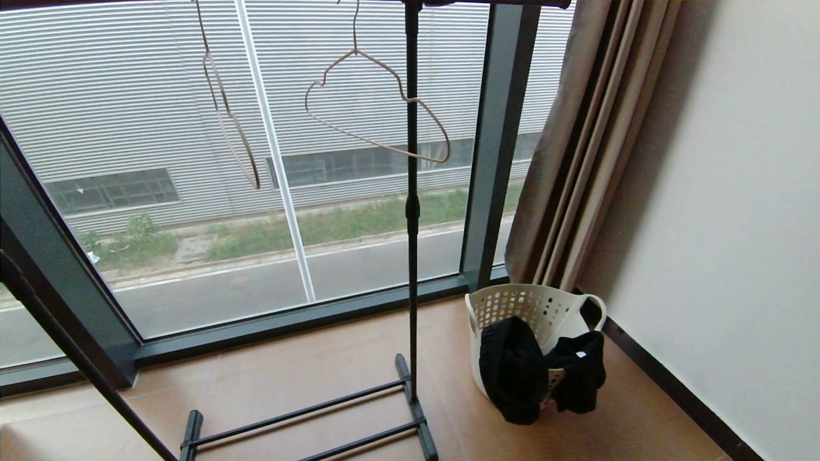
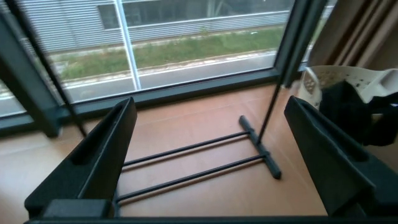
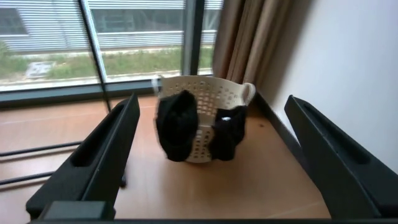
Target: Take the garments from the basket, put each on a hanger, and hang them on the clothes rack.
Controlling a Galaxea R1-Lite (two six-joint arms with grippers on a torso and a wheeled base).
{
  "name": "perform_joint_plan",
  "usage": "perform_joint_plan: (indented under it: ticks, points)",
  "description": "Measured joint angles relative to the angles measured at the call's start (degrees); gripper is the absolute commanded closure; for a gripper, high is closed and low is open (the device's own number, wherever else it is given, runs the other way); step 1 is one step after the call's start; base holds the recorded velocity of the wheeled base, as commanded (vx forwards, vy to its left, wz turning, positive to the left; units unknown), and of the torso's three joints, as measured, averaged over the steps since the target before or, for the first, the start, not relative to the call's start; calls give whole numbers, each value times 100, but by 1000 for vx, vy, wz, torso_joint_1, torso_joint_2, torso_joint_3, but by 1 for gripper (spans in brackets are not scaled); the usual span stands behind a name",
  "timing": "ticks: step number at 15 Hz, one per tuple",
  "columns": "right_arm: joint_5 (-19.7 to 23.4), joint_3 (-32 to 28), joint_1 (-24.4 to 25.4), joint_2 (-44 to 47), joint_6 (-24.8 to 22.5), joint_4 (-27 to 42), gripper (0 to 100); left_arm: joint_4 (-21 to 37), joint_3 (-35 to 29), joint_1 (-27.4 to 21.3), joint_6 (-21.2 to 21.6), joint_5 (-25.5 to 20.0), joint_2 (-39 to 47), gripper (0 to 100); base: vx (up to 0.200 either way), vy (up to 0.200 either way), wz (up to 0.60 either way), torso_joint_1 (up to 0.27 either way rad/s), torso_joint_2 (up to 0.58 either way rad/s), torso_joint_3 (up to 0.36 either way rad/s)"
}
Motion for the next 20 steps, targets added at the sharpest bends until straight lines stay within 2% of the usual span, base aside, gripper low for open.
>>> perform_joint_plan:
  ticks: [2, 10, 17, 20]
  points:
    - [-2, 0, 2, 0, 0, 0, 0, -2, 0, 0, 0, 2, 0, 0, 0, -200, 0, 2, 2, 2]
    - [-2, 0, 0, 0, 0, 2, 0, -2, -4, 0, -16, 0, 0, 0, 200, 0, 0, 3, 3, 3]
    - [0, 0, 0, 0, 22, -6, 0, -7, 2, 5, -62, 84, 0, 0, 0, 0, 0, 0, 0, 0]
    - [-12, 0, 0, 0, 61, -6, 0, -7, 9, 0, -62, 82, 0, 0, 0, 0, 0, -4, -2, -144]
